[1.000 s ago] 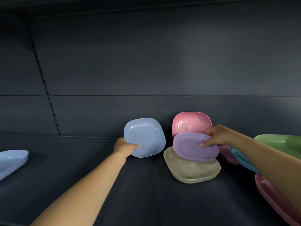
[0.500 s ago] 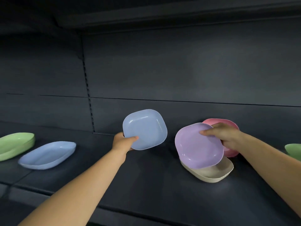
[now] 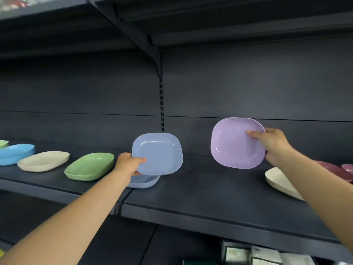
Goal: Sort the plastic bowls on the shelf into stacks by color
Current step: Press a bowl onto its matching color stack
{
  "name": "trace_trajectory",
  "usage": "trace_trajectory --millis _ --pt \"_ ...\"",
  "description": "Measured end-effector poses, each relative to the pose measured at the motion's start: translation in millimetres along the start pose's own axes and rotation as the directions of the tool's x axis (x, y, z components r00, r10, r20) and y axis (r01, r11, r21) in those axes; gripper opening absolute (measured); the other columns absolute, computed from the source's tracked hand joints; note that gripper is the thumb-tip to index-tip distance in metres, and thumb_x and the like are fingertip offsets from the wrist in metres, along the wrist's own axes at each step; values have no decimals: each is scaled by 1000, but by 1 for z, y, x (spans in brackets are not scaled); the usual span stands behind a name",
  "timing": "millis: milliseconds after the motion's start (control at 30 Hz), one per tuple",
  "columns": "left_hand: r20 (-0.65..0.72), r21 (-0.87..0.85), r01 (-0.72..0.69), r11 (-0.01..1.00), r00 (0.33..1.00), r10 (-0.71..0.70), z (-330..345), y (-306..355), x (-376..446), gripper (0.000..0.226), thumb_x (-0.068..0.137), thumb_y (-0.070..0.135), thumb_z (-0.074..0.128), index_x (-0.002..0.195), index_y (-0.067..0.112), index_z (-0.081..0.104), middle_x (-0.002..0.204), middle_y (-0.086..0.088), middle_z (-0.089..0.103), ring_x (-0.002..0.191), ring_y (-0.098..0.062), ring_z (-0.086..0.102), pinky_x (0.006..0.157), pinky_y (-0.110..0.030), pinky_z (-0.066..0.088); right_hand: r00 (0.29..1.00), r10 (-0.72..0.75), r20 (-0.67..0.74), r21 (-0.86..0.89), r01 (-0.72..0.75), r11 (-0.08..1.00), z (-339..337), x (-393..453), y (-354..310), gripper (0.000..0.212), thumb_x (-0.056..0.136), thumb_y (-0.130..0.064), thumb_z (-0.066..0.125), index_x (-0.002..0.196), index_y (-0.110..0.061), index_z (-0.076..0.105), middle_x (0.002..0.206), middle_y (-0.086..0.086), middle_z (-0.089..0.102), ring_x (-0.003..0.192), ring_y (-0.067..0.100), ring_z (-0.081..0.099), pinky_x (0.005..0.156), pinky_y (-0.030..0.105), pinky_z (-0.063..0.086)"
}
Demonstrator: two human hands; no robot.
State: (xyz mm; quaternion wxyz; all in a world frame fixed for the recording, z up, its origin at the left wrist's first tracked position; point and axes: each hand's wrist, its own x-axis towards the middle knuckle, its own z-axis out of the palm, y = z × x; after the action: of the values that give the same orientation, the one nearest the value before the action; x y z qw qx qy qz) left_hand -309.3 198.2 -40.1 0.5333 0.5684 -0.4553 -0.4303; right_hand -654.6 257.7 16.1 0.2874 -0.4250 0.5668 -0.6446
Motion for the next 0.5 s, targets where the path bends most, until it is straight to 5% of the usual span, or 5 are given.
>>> trace_trajectory --millis 367,500 --pt "30 83 54 995 998 -57 -70 -33 58 17 79 0 69 74 7 55 86 -11 61 84 -29 57 73 -34 46 957 285 61 234 -291 928 145 -63 66 27 81 -12 72 104 -2 61 100 9 66 96 32 62 80 39 49" --pt "74 158 87 984 992 -99 -68 -45 82 20 78 2 69 70 7 51 79 -9 55 66 -22 47 56 -26 35 941 324 94 307 -337 890 177 -58 97 31 79 -12 73 106 0 63 105 13 69 96 32 65 83 41 51"
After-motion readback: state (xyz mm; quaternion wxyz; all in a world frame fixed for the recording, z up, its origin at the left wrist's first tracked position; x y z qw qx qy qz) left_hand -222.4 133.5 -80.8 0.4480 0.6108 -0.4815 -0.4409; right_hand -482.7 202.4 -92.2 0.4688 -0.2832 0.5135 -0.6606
